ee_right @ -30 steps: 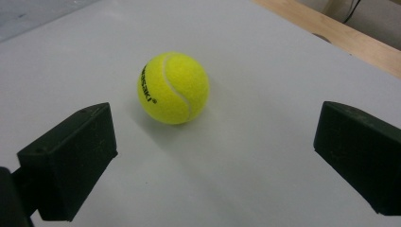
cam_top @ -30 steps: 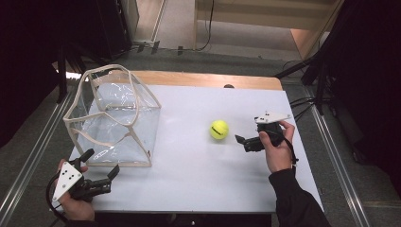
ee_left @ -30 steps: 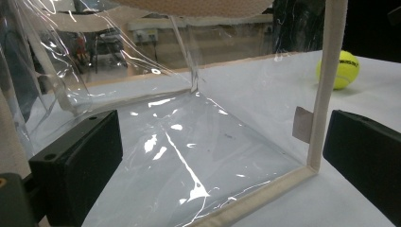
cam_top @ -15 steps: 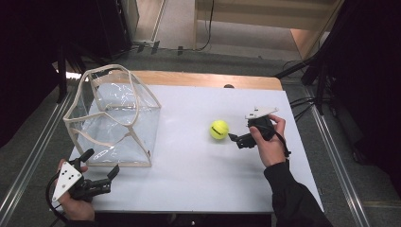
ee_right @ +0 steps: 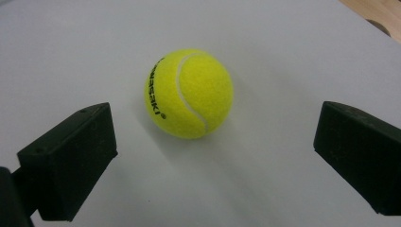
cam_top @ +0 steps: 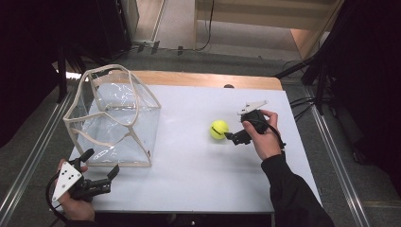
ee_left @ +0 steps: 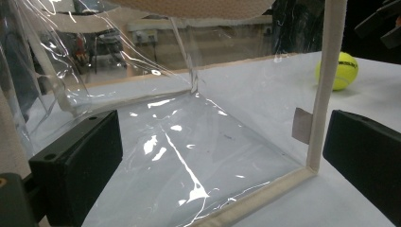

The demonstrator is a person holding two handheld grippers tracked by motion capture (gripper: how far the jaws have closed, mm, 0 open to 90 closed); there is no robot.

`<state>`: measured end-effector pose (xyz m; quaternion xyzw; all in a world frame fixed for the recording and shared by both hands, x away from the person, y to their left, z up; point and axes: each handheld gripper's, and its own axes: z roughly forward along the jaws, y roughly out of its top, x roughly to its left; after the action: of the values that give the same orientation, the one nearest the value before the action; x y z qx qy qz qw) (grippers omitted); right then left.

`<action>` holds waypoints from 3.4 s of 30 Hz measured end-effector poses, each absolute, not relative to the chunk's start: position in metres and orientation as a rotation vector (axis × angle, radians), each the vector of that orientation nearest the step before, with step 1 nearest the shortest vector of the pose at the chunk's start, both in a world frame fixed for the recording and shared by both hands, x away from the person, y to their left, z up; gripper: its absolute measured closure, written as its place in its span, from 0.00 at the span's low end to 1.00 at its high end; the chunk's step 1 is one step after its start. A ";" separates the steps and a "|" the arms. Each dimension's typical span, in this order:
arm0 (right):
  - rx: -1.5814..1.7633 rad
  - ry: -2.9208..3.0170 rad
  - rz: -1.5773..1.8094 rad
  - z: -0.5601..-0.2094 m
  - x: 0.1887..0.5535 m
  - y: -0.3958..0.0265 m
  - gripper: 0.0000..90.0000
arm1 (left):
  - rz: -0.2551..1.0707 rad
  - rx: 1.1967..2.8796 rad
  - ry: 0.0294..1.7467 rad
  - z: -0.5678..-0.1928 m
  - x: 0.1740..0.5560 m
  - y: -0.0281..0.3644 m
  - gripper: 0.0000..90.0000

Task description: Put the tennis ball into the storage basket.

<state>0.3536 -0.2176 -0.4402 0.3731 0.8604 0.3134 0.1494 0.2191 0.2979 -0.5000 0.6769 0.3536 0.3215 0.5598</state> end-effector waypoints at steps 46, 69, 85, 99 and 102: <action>1.108 2.700 0.771 -0.459 0.398 -0.177 0.00 | 0.750 1.590 0.832 -0.500 0.220 0.299 0.00; 1.159 2.752 0.635 -0.475 0.409 -0.164 0.06 | 0.748 1.585 0.834 -0.500 0.220 0.299 0.00; 1.151 2.764 0.586 -0.480 0.411 -0.159 0.23 | 0.747 1.585 0.834 -0.500 0.220 0.299 0.00; 1.155 2.769 0.603 -0.480 0.413 -0.159 0.27 | 0.747 1.585 0.833 -0.500 0.220 0.300 0.00; 1.149 2.766 0.594 -0.479 0.412 -0.159 0.27 | 0.747 1.579 0.832 -0.500 0.219 0.300 0.00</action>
<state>0.4122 -0.1588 -0.4793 0.3761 0.9049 0.1943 0.0440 0.2194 0.2998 -0.4996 0.6719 0.3542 0.3181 0.5674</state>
